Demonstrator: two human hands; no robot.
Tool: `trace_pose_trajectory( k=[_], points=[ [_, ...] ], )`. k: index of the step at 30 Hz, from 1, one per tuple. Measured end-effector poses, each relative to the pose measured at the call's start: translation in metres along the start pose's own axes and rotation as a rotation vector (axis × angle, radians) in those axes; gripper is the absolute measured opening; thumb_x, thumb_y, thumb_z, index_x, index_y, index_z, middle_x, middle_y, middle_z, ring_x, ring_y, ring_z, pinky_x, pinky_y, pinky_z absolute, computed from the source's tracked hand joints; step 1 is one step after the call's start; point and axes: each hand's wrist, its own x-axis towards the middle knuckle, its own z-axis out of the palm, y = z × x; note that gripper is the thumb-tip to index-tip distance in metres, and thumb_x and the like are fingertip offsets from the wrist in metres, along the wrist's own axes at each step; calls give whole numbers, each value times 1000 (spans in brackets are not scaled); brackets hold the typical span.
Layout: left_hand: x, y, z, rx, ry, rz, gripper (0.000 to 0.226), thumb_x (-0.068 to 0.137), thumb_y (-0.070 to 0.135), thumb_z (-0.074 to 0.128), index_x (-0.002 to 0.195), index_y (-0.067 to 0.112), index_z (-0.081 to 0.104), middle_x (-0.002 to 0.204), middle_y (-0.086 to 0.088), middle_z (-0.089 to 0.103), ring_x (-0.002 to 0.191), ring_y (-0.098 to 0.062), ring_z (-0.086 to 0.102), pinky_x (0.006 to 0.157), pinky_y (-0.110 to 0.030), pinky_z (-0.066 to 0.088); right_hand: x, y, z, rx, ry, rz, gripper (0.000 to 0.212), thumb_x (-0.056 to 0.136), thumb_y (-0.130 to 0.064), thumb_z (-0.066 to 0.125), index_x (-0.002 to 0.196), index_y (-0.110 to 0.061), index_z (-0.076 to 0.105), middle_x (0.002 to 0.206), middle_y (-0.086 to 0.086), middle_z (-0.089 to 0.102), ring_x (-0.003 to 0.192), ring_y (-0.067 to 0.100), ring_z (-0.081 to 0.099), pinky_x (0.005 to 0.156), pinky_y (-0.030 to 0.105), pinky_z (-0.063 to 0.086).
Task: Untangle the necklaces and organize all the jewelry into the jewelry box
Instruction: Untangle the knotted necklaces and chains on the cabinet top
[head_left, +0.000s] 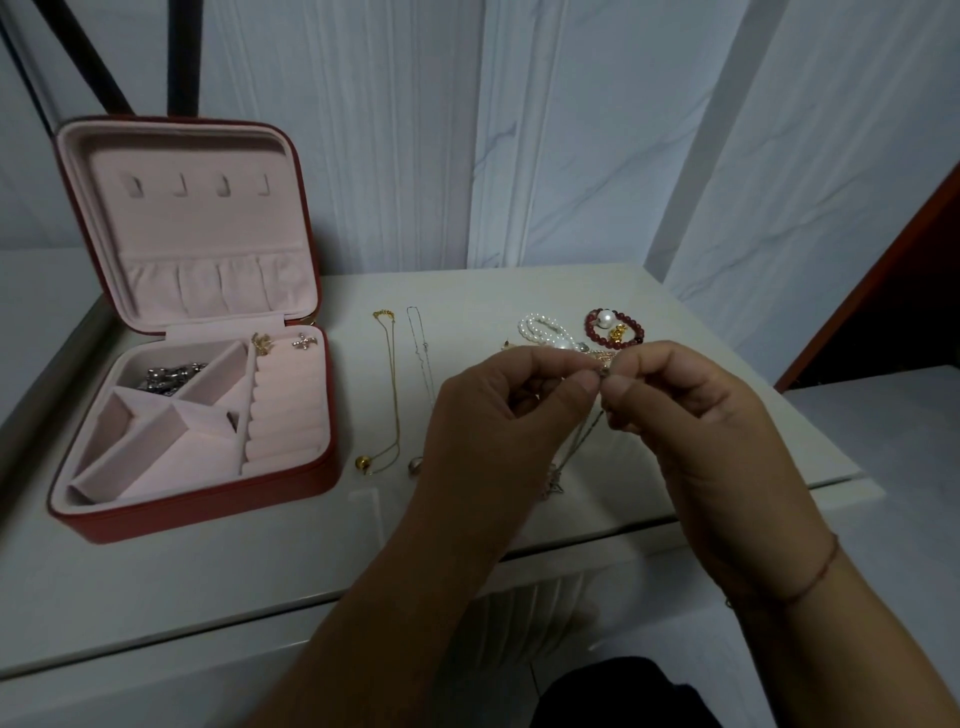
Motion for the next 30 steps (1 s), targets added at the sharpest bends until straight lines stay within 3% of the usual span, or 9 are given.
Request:
trace_pose_trajectory(
  k=[3, 10, 15, 17, 22, 25, 27, 30],
  points=[
    [0, -1, 0, -8, -21, -14, 13, 86, 12, 66, 86, 25, 69, 82, 4, 71, 74, -7, 64, 68, -13, 50, 0, 1, -1, -5, 24, 9, 12, 74, -17, 62, 81, -8, 65, 72, 2, 59, 67, 7, 53, 64, 15, 48],
    [0, -2, 0, -54, -39, -35, 10, 86, 10, 64, 85, 19, 67, 76, 0, 69, 67, -3, 61, 63, -12, 50, 1, 1, -1, -10, 6, 24, 14, 76, -19, 61, 83, -8, 66, 74, 2, 62, 69, 8, 55, 66, 16, 49],
    [0, -1, 1, -51, 3, -30, 13, 86, 9, 64, 83, 21, 65, 73, 0, 68, 66, -2, 60, 62, -12, 50, -1, 0, 0, -114, 86, -1, 2, 84, -12, 69, 85, -11, 67, 75, 13, 62, 72, 18, 56, 68, 21, 51],
    [1, -3, 2, -12, 40, 2, 10, 85, 14, 67, 83, 23, 65, 73, 3, 67, 66, -6, 60, 63, -16, 52, -2, -2, -1, -183, 151, -62, 6, 81, -8, 71, 83, -13, 68, 74, 9, 64, 71, 19, 56, 69, 23, 51],
    [0, -3, 2, 168, 83, 103, 5, 80, 27, 62, 81, 32, 61, 77, 5, 64, 69, -25, 58, 61, -34, 54, -4, -5, 1, -389, 113, -194, 6, 75, -27, 69, 79, -24, 69, 75, -6, 65, 71, 12, 60, 69, 16, 50],
    [0, -3, 1, 245, 87, 157, 16, 84, 18, 68, 83, 32, 59, 68, 6, 59, 62, -19, 54, 54, -26, 50, -3, -4, 0, -426, 133, -222, 11, 74, -36, 67, 82, -28, 69, 76, -9, 63, 72, 11, 59, 69, 15, 49],
    [1, -2, 2, 294, 96, 207, 13, 82, 18, 68, 84, 28, 61, 67, 12, 54, 56, -5, 48, 50, -13, 42, -3, -4, -1, -452, 133, -239, 9, 75, -37, 66, 81, -31, 68, 78, -11, 63, 74, 11, 59, 70, 14, 48],
    [2, -1, 2, 379, 110, 286, 7, 79, 19, 64, 86, 19, 62, 71, 14, 51, 60, 7, 45, 55, -2, 34, -3, -4, -2, -497, 137, -272, 3, 77, -30, 67, 80, -32, 68, 78, -10, 63, 75, 11, 60, 70, 15, 48]
  ],
)
